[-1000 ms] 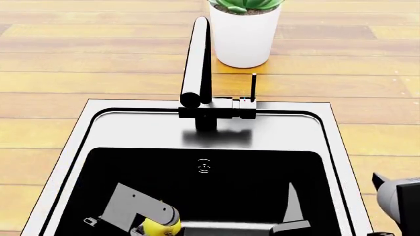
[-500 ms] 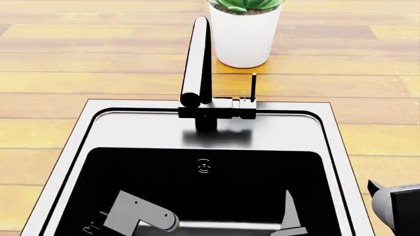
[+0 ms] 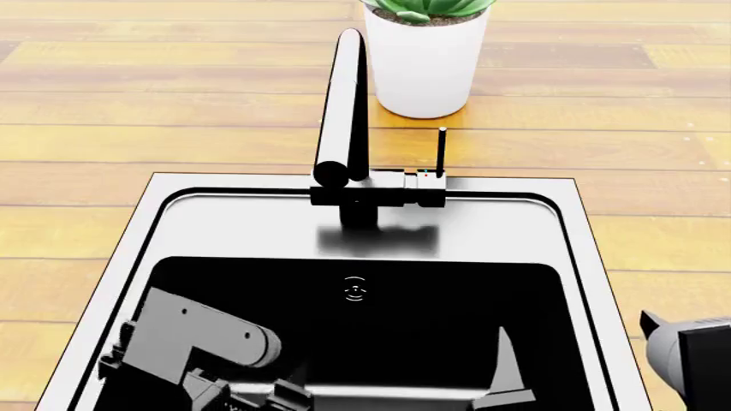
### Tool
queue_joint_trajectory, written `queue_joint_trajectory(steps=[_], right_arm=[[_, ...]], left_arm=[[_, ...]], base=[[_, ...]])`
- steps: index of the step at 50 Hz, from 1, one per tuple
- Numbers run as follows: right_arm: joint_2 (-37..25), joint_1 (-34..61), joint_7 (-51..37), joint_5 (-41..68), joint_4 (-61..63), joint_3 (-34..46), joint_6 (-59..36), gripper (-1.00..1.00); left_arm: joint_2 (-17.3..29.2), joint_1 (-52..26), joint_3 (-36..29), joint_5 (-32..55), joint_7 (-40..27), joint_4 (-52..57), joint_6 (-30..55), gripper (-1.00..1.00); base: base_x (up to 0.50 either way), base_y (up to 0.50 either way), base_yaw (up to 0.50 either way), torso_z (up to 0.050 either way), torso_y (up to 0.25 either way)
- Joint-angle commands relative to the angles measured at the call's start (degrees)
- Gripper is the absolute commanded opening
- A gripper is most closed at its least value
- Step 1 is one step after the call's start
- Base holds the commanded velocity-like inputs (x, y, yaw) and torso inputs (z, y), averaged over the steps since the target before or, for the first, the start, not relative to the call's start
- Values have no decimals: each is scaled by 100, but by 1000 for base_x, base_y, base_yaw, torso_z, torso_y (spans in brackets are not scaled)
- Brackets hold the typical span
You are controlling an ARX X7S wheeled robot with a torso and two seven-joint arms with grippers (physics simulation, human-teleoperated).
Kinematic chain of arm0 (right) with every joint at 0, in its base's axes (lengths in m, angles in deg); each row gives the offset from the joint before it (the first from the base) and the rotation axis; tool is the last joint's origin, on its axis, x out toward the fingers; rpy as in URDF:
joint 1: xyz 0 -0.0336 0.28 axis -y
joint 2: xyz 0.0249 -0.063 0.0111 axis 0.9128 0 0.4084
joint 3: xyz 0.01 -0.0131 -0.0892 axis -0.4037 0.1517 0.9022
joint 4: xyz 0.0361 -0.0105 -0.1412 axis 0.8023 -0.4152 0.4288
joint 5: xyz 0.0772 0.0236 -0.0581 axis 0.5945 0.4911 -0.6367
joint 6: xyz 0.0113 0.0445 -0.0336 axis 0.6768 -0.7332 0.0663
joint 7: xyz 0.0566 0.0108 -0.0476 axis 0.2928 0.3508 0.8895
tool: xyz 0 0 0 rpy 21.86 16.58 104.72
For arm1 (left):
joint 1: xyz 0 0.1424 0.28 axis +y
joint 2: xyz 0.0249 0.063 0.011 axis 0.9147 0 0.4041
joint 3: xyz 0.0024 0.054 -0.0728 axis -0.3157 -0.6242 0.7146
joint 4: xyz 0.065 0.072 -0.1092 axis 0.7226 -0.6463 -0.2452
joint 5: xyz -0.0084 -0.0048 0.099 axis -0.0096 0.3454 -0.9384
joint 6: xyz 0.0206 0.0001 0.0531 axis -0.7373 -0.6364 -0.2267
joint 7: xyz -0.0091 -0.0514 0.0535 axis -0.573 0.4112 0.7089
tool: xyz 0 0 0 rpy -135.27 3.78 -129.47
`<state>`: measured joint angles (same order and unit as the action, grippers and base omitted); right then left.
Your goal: There is a mixed pile of frozen fruits and vegetables on the counter. Locate all the frozen vegetables and place the items in a bowl on the counter. Take all the frozen fruits and defrost them in a running sink.
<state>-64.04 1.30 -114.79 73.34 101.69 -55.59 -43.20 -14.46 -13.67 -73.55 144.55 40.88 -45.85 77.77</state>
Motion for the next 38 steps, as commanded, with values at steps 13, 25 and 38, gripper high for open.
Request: queue_joint_trajectory(steps=[13,25,38], right_arm=[[157,-12,382,-691,-63,-479,40,100],[-446,-673,405,-501,213,-1503,343,100],[262,-2533,662,202,320,-4797,-948,100]], left_arm=[[902,-242,1306,1630,-1239,2370,526,100],[2205,-80,2175,2829,-1608,3078,378,100],[3369,527,2930,3515,-1756,3596,66,100]], base=[[0,0,0,0,0],[0,0,0,0,0],[0,0,0,0,0]])
